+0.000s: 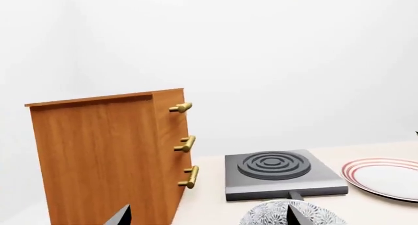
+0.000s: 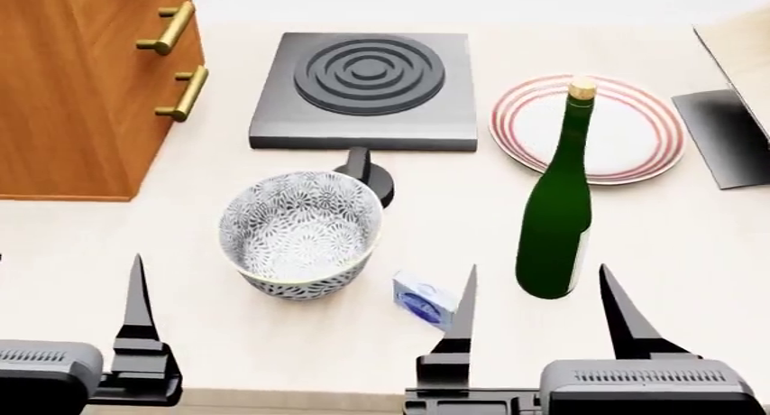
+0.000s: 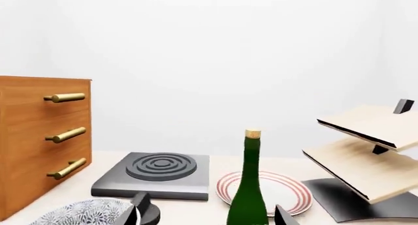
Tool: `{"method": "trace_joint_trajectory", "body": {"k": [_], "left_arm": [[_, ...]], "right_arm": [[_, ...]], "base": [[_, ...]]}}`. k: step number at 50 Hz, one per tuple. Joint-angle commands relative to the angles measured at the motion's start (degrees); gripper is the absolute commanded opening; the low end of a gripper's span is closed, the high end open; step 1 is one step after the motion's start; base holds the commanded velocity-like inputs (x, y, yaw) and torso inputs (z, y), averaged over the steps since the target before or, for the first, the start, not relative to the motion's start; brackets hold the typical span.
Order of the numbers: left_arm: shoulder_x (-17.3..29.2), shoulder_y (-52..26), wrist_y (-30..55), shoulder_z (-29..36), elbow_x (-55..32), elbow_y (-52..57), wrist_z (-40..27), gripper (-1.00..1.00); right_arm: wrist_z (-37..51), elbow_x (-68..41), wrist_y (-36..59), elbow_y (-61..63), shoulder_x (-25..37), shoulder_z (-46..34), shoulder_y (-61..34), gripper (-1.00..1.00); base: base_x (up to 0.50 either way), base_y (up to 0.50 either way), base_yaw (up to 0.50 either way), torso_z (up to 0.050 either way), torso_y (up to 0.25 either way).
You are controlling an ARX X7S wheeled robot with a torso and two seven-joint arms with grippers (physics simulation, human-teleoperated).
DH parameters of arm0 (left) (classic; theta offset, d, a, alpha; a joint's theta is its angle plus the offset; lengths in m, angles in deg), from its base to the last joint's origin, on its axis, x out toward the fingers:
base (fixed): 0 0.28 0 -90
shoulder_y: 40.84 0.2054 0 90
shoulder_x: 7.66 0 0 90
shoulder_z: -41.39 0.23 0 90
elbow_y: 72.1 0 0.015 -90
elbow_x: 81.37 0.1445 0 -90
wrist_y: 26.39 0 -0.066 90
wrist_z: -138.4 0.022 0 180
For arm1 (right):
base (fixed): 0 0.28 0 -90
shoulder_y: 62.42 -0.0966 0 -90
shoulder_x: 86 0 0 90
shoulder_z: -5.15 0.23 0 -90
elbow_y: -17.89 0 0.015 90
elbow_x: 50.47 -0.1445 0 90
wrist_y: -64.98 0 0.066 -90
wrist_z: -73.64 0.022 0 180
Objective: Put the bowl on the top of the cabinet.
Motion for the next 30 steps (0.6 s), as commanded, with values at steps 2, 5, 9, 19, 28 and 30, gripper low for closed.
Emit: {"method": "trace_joint_trajectory", "body": {"k": [2, 5, 9, 19, 28, 30], "left_arm": [[0.7, -0.02, 0.28, 0.39, -0.7, 0.63, -0.8, 1.0], [0.83, -0.21, 0.69, 0.49, -0.88, 0.93, -0.93, 1.0], [1.03, -0.12, 0.63, 0.61, -1.07, 1.03, -1.14, 1.0], [1.42, -0.02, 0.43, 0.73, -1.7, 0.93, -1.67, 1.0], [1.81, -0.01, 0.48, 0.83, -2.13, 1.23, -2.13, 1.0], [1.92, -0.09, 0.65, 0.88, -2.23, 1.32, -2.19, 1.0]], "right_arm": [[0.61, -0.44, -0.05, -0.09, 0.47, -0.63, -0.21, 1.0], [0.73, -0.66, 0.09, 0.03, 0.57, -0.69, -0.24, 1.0], [0.85, -0.7, -0.02, 0.08, 0.76, -1.01, -0.17, 1.0], [1.16, -1.73, 0.12, -0.14, 0.91, -0.88, -0.33, 1.0], [1.6, -1.98, 0.11, -0.26, 1.22, -1.16, -0.42, 1.0], [1.69, -1.95, 0.01, -0.3, 1.32, -1.27, -0.45, 1.0]], "base": [[0.0, 0.5, 0.0, 0.0, 0.0], [0.0, 0.5, 0.0, 0.0, 0.0], [0.0, 0.5, 0.0, 0.0, 0.0], [0.0, 0.39, 0.0, 0.0, 0.0], [0.0, 0.08, 0.0, 0.0, 0.0], [0.0, 0.45, 0.0, 0.0, 0.0]]}}
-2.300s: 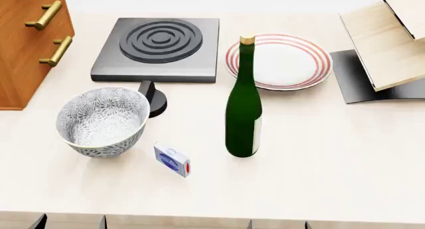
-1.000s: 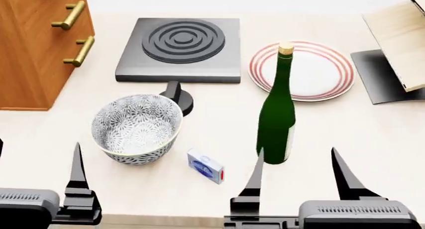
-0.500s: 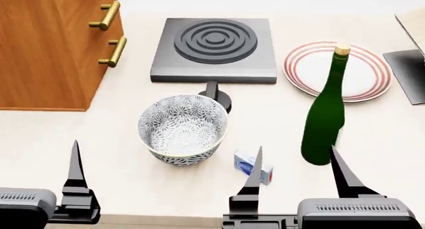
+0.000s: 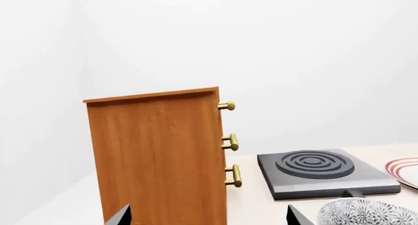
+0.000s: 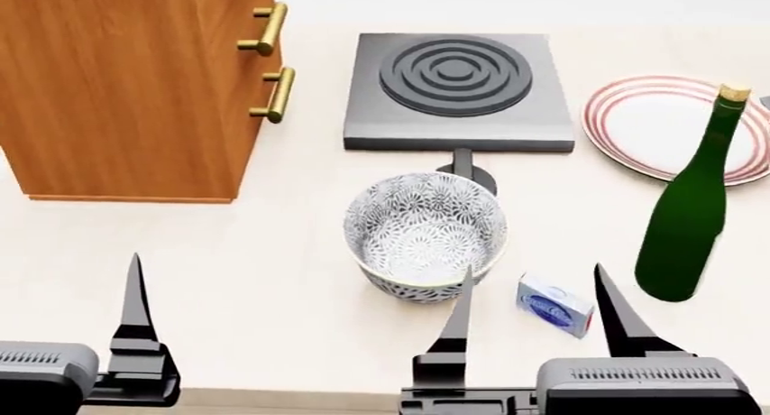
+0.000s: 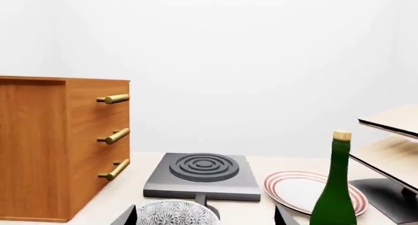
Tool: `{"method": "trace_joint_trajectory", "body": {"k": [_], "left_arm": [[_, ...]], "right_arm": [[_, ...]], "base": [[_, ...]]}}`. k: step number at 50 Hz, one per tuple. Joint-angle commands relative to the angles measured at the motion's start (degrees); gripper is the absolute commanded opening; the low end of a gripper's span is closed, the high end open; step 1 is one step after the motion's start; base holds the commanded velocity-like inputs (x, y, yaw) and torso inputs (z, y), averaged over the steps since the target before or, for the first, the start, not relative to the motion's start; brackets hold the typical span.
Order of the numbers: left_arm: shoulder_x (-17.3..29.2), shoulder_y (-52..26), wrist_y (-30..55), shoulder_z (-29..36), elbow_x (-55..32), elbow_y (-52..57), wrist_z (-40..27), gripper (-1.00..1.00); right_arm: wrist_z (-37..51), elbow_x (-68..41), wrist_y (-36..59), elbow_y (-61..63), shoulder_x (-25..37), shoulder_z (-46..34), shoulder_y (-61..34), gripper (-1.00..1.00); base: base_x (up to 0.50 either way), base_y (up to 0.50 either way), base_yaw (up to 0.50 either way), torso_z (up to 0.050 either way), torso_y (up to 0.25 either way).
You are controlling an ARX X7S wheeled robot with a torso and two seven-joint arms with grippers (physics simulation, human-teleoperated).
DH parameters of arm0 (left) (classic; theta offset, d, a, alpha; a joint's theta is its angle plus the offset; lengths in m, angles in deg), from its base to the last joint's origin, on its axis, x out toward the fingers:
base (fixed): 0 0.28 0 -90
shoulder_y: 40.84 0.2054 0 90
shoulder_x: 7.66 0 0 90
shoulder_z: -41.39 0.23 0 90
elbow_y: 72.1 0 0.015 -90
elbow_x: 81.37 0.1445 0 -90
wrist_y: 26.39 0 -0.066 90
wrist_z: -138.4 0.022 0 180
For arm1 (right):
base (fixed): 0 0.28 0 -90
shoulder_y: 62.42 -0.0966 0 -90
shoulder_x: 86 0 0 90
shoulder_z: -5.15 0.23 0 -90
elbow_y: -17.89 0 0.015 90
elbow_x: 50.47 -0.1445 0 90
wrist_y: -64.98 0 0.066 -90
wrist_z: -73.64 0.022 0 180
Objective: Put the bowl on the top of the cabinet.
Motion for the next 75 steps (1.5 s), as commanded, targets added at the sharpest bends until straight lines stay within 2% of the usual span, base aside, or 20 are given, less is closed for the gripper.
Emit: {"method": "trace_joint_trajectory", "body": {"k": [1, 22, 36, 47, 61, 75], "left_arm": [[0.57, 0.02, 0.07, 0.23, -0.46, 0.28, -0.59, 1.0], [1.35, -0.09, -0.1, 0.55, -1.37, 0.18, -1.51, 1.0], [1.69, -0.31, -0.2, 0.97, -1.78, -0.05, -2.17, 1.0], [2.0, -0.34, -0.39, 1.17, -2.15, -0.31, -2.65, 1.0], [2.51, -0.04, -0.43, 1.37, -2.65, 0.04, -3.18, 1.0], [2.84, -0.42, -0.11, 2.0, -2.85, 0.16, -3.72, 1.0]], "right_arm": [[0.4, -0.61, -0.03, -0.08, 0.34, -0.33, -0.09, 1.0], [1.46, -1.08, -0.15, -0.18, 0.91, -0.97, -0.22, 1.0], [1.88, -1.61, -0.64, -0.6, 1.35, -1.11, -0.33, 1.0], [2.32, -1.55, -0.7, -0.84, 1.74, -1.66, -0.38, 1.0], [2.93, -2.02, 0.4, -0.37, 2.42, -2.22, -0.39, 1.0], [3.55, -2.36, -0.23, -0.44, 2.67, -2.38, -0.33, 1.0]], "base": [[0.0, 0.5, 0.0, 0.0, 0.0], [0.0, 0.5, 0.0, 0.0, 0.0], [0.0, 0.19, 0.0, 0.0, 0.0], [0.0, 0.46, 0.0, 0.0, 0.0], [0.01, 0.0, 0.0, 0.0, 0.0], [0.49, 0.0, 0.0, 0.0, 0.0]]}}
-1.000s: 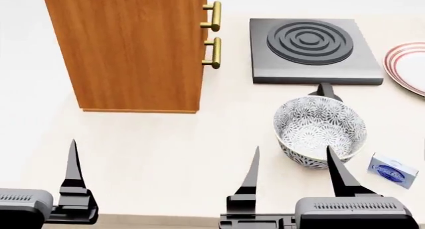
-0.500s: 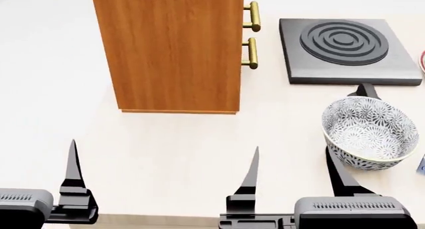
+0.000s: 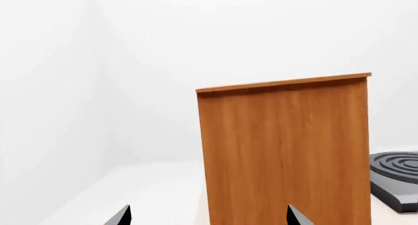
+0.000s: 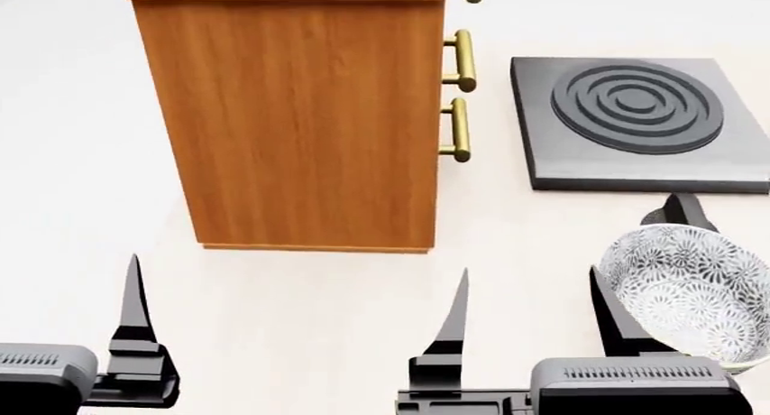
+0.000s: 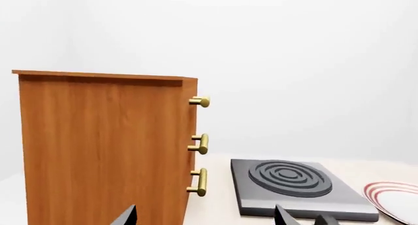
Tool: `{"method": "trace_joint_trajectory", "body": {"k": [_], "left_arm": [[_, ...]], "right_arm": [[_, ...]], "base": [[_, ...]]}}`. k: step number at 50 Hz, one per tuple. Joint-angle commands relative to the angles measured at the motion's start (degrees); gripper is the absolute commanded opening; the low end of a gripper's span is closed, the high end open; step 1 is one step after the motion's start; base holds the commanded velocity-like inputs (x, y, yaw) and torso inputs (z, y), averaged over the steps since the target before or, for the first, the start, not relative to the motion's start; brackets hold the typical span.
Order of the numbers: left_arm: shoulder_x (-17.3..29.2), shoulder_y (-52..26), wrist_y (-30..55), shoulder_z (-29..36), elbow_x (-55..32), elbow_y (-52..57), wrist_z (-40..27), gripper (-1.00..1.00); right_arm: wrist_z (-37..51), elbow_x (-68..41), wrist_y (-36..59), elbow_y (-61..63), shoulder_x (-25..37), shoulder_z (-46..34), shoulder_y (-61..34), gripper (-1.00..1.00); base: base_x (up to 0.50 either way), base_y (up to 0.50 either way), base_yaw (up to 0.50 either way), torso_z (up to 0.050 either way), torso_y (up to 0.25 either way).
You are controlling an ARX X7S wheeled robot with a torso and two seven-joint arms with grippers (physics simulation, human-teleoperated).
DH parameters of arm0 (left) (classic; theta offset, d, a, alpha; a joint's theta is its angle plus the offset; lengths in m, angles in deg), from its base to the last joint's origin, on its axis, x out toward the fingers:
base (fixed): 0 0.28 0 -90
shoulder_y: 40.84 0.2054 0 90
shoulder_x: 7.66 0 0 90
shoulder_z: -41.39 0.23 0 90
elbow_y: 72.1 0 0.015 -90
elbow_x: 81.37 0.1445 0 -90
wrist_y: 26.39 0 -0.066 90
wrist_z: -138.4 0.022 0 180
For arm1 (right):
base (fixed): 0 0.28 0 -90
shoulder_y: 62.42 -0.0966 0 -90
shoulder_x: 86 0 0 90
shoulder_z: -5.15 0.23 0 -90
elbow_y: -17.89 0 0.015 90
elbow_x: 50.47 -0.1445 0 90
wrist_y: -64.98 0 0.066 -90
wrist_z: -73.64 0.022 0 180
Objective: Put the bowl on the top of the cabinet.
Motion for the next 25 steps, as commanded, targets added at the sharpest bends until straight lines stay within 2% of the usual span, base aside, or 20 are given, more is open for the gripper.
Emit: {"method": "trace_joint_trajectory", "body": {"k": [1, 13, 19, 25], "left_arm": [[0.3, -0.23, 0.23, 0.41, -0.26, 0.15, -0.43, 1.0], [0.66, -0.1, -0.12, 0.51, -0.64, 0.02, -0.85, 1.0], [0.77, -0.11, -0.36, 0.53, -0.87, -0.3, -1.04, 1.0], [0.92, -0.17, -0.1, 0.66, -1.02, 0.04, -1.29, 1.0]], "right_arm": [[0.46, -0.27, -0.32, -0.18, 0.28, -0.19, -0.04, 1.0], [1.0, -0.36, -0.37, -0.14, 0.57, -0.47, -0.06, 1.0], [1.52, -0.22, -0.4, -0.09, 0.7, -0.56, 0.01, 1.0], [1.71, -0.37, 1.14, 0.19, 1.06, -0.97, -0.42, 1.0]], "base": [[0.5, 0.0, 0.0, 0.0, 0.0], [0.5, 0.0, 0.0, 0.0, 0.0], [0.0, 0.0, 0.0, 0.0, 0.0], [0.45, 0.03, 0.0, 0.0, 0.0]]}}
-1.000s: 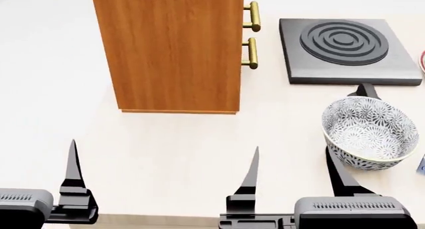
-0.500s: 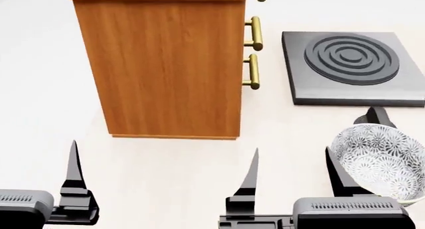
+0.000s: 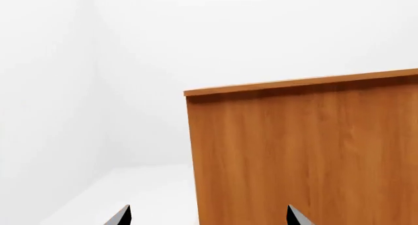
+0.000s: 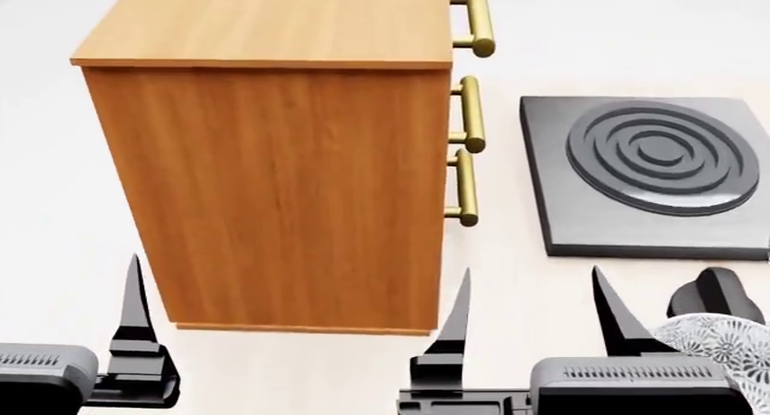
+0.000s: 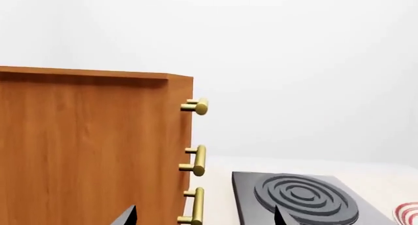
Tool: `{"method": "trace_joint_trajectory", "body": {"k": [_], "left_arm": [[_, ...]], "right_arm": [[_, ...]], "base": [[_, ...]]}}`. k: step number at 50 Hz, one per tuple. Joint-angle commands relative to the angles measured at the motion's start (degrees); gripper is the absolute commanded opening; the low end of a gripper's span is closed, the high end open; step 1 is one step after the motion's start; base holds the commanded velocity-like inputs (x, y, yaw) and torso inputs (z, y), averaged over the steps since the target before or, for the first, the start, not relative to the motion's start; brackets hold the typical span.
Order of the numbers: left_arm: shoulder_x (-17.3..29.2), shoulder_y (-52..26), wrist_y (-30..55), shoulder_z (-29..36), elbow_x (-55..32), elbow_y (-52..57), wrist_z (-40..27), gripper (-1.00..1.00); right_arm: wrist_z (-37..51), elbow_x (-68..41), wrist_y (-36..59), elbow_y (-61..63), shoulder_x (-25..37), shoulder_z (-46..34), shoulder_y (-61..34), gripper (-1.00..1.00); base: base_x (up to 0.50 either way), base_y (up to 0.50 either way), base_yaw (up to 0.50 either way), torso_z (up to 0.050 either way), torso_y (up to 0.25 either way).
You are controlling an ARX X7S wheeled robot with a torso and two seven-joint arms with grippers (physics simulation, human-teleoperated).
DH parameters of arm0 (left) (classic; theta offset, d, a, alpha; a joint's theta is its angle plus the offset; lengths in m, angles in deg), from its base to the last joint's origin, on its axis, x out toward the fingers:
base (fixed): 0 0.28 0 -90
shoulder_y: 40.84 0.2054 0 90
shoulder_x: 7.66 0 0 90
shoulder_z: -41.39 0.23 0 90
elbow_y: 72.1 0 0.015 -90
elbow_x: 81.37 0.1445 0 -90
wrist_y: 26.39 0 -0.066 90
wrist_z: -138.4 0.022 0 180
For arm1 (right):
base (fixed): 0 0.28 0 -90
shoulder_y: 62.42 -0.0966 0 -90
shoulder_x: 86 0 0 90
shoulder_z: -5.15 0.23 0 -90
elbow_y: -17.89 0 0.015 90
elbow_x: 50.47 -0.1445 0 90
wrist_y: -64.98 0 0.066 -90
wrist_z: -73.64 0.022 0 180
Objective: Put the bowl on the top of the cabinet.
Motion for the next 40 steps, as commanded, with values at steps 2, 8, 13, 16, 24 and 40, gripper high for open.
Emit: {"method": "trace_joint_trajectory", "body": {"k": [2, 8, 13, 16, 24, 40], "left_arm": [[0.33, -0.02, -0.04, 0.2, -0.34, 0.07, -0.46, 1.0], [0.46, -0.04, -0.08, 0.37, -0.45, 0.07, -0.67, 1.0], [0.58, -0.12, -0.04, 0.53, -0.56, 0.02, -0.81, 1.0], [0.66, -0.1, -0.06, 0.5, -0.68, 0.08, -0.92, 1.0], [0.87, -0.07, -0.42, 0.68, -0.83, -0.25, -1.14, 1.0], [1.21, -0.16, -0.69, 0.96, -1.22, -0.62, -1.61, 1.0]], "right_arm": [[0.61, -0.09, 0.9, 0.08, 0.39, -0.43, -0.33, 1.0], [1.06, -0.07, 0.27, 0.01, 0.39, -0.28, -0.14, 1.0], [1.14, -0.16, -0.03, -0.07, 0.55, -0.34, -0.04, 1.0], [1.32, -0.19, 0.01, 0.06, 0.61, -0.35, -0.03, 1.0], [1.45, -0.25, 0.78, -0.24, 0.97, -0.92, -0.3, 1.0], [2.5, -0.4, 0.25, -0.19, 1.25, -0.78, -0.07, 1.0]], "base": [[0.48, 0.04, 0.0, 0.0, 0.0], [0.28, 0.03, 0.0, 0.0, 0.003], [0.0, 0.0, 0.0, 0.0, 0.0], [0.0, 0.0, 0.0, 0.0, 0.0], [0.0, 0.0, 0.0, 0.0, 0.0], [0.11, 0.02, 0.0, 0.0, 0.0]]}}
